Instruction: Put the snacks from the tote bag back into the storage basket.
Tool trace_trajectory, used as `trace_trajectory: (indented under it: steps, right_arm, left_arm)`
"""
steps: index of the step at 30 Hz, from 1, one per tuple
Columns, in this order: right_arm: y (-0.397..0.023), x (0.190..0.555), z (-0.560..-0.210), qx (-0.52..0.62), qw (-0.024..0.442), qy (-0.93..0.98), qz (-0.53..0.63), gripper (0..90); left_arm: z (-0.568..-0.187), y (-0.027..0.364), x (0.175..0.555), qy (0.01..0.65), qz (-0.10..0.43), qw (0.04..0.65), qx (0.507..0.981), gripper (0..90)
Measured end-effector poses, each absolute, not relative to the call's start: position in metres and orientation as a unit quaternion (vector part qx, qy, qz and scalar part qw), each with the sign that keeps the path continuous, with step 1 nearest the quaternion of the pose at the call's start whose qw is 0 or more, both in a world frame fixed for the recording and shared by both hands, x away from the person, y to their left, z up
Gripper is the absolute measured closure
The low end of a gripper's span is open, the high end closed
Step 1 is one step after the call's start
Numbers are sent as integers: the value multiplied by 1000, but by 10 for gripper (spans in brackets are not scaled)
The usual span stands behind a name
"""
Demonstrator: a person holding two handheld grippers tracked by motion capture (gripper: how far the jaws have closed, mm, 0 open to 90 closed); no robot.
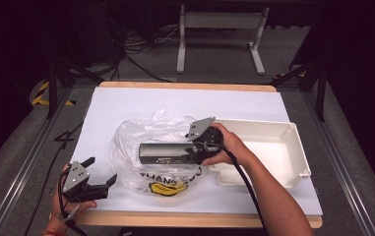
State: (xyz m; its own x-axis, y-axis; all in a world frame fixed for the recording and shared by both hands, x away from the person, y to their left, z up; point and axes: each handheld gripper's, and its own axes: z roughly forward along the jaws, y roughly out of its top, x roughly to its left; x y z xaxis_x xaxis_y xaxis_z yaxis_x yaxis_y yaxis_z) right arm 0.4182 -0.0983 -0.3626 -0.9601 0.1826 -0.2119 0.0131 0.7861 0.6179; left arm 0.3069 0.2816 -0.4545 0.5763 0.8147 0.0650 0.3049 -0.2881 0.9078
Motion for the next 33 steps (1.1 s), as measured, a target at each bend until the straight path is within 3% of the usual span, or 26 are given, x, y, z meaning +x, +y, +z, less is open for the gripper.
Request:
trace_trajectory:
  steps: [15,33]
  right_arm:
    - [-80,429,-371,15,94,965,244,338]
    - [-59,443,-381,8,88,979,186,305]
  left_arm:
    - [-454,280,302,368,278,467,754,57]
    - [-455,283,296,370,280,462,756,58]
